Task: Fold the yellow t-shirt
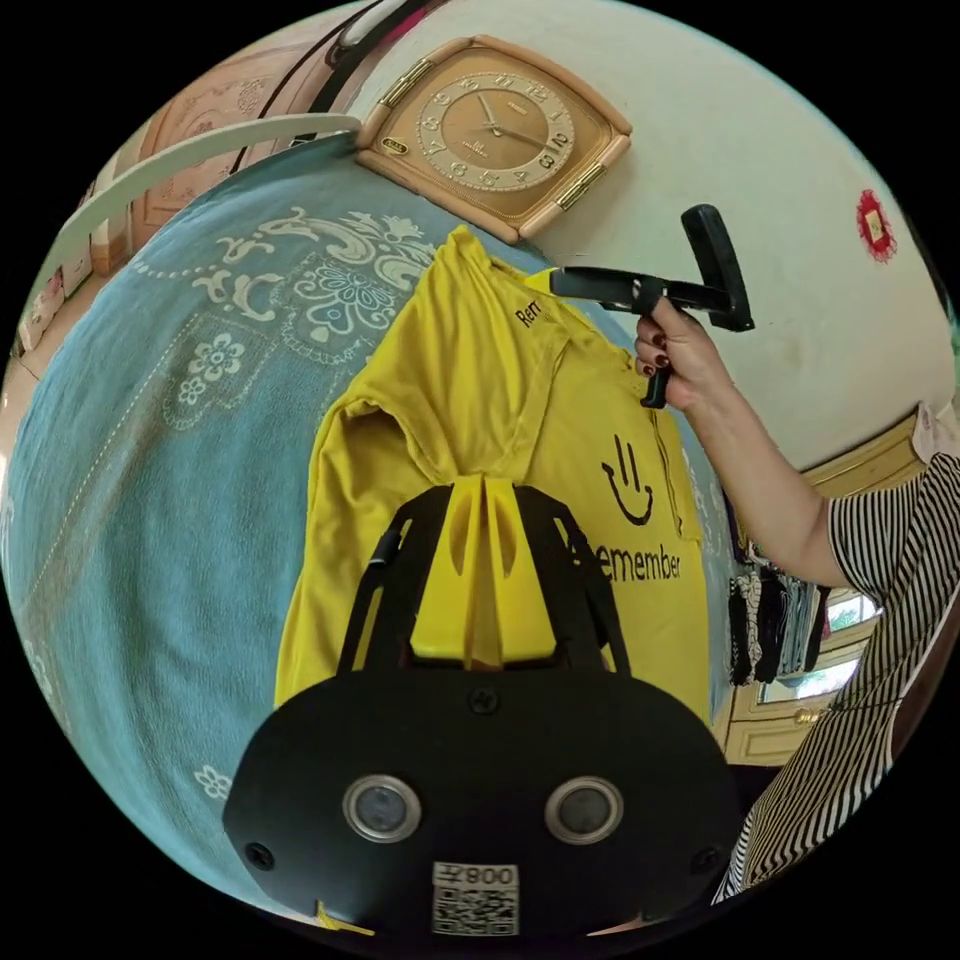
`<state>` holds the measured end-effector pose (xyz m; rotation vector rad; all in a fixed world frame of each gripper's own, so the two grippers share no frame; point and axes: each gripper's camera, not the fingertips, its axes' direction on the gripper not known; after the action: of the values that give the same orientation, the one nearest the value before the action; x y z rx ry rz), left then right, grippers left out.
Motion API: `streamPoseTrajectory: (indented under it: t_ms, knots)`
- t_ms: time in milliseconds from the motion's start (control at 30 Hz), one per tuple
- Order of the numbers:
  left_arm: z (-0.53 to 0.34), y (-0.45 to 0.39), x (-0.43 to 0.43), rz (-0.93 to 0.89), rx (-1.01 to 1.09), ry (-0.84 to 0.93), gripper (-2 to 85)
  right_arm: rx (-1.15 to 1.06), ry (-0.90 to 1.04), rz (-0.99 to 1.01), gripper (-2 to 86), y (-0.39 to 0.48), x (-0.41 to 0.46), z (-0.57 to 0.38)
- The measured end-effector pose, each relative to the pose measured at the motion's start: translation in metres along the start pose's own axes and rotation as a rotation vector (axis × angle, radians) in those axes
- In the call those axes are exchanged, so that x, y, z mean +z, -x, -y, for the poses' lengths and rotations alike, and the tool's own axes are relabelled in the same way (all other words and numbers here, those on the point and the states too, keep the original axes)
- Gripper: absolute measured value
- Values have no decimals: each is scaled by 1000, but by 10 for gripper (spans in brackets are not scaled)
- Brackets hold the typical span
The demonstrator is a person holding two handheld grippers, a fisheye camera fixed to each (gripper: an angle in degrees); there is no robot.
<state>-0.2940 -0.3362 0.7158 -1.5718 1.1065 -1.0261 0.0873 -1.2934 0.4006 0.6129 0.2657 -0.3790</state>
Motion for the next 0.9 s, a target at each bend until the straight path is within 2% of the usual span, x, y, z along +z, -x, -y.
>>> streamPoseTrajectory:
  t_ms: [67,167,200,333,400,433,500,567,633,700,900]
  knots:
    - [3,-7,1,-24,4,-29,2,-29,9,36,1,12,5,-26]
    - [6,-15,14,-11,1,-1,2,-33,107,-38,1,17,35,-54]
    - [6,-16,18,-11,-4,22,2,-16,95,-12,1,12,41,-62]
    - [9,-32,13,-21,24,-86,2,29,21,59,2,2,28,-81]
    - [11,-37,23,7,18,-49,2,22,-17,15,2,5,19,-102]
    - [13,-36,37,21,2,30,2,24,-8,3,2,5,22,-107]
    - [13,-38,39,-25,-25,-26,2,61,62,-1,2,-6,39,-130]
    - [14,-51,35,-12,13,-68,3,90,4,52,2,-12,24,-150]
    - [11,-62,35,-4,33,-91,3,125,-51,3,2,-14,5,-173]
    - [8,-71,39,-27,50,-90,3,188,-131,26,2,-20,-19,-217]
    - [-1,-102,58,2,77,-27,4,399,-140,24,1,-25,-51,-357]
